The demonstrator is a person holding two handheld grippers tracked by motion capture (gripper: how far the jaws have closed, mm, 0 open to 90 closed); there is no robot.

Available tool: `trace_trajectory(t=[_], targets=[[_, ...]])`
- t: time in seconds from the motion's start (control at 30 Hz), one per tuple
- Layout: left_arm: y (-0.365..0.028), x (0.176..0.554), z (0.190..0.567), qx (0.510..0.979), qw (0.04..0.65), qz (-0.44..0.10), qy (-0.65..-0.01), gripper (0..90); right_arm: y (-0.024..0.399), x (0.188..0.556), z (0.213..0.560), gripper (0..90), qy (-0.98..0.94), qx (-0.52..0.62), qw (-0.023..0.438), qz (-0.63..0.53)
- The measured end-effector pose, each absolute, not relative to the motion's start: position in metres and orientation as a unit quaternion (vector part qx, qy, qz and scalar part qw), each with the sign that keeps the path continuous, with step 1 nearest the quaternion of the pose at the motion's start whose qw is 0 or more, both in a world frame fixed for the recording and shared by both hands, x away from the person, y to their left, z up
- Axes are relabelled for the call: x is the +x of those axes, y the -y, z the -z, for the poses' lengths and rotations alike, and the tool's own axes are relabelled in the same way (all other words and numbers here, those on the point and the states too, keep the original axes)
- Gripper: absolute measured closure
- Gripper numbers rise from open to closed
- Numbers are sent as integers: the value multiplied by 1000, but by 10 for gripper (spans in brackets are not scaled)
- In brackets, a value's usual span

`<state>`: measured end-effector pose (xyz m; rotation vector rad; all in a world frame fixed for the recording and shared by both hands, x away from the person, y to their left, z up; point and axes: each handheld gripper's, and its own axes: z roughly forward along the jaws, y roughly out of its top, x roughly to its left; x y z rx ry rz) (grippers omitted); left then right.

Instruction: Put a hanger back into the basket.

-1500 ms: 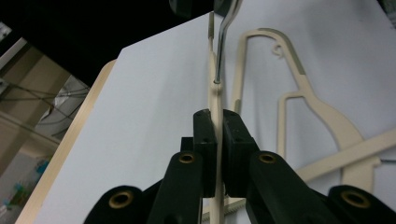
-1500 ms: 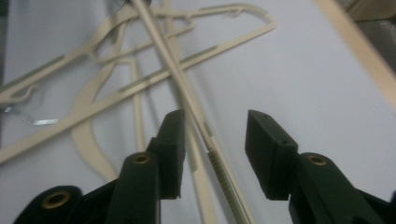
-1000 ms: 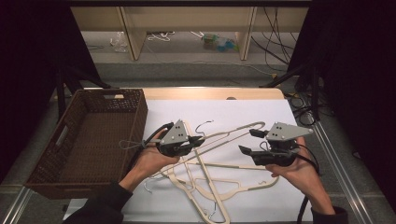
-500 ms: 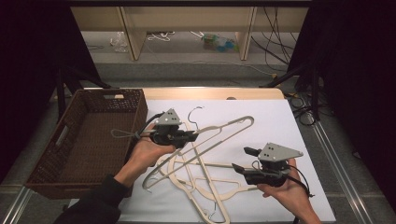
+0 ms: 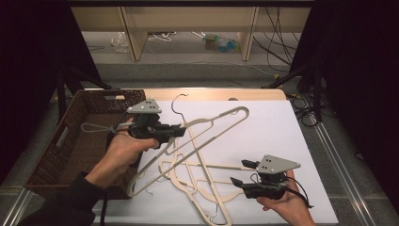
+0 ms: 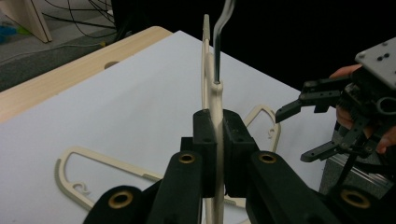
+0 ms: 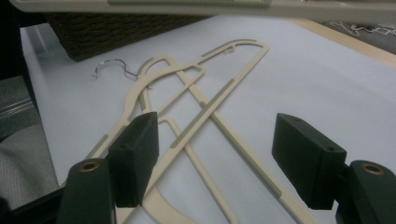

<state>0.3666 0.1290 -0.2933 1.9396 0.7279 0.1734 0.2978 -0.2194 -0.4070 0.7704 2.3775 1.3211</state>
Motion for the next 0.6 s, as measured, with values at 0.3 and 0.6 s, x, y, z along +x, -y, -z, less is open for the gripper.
trace_trajectory(t=[0.3,0.6], targets=[[-169,367,259,788,517,-92,-320,858,219,291,413,308,-826,273,158,-468],[-202,375,252,771,523,-101,-348,859,220,289,416,302,-827,273,155,-466]])
